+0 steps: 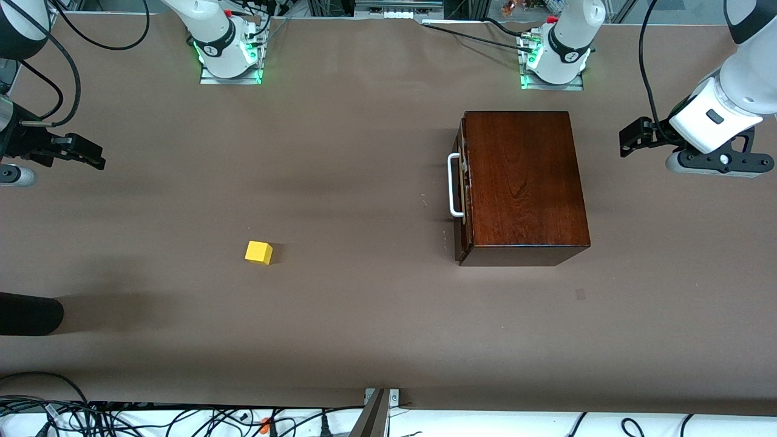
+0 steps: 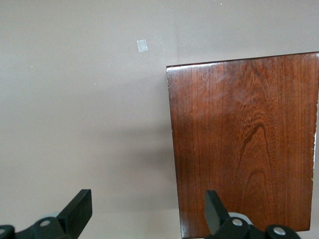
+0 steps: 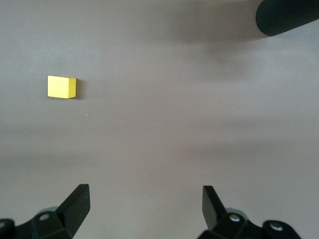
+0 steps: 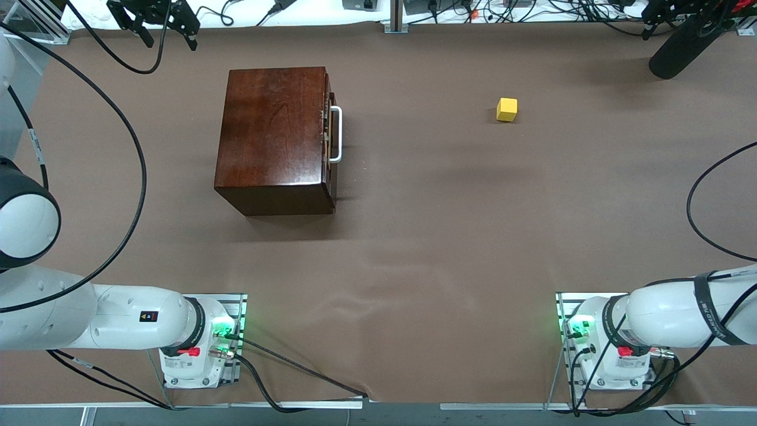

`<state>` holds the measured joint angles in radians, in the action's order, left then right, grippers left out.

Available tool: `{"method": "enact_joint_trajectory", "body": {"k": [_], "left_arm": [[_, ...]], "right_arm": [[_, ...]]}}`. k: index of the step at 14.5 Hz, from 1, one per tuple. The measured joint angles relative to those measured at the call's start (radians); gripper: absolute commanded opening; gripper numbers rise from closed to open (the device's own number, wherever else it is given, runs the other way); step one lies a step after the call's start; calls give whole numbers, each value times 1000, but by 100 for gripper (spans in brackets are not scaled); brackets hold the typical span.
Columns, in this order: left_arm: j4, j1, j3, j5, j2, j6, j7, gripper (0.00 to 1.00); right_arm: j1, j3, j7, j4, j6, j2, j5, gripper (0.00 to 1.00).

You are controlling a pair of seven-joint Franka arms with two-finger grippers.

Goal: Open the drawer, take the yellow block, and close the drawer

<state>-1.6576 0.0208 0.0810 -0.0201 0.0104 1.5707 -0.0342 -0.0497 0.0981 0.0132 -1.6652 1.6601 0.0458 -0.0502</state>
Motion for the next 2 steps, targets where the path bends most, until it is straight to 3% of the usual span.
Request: {"method": "enact_joint_trajectory", "body": {"k": [2], "left_arm": [[1,0,0,0,1,0,0,100]], "right_arm": [[0,0,0,1,0,0,0,100]]}}
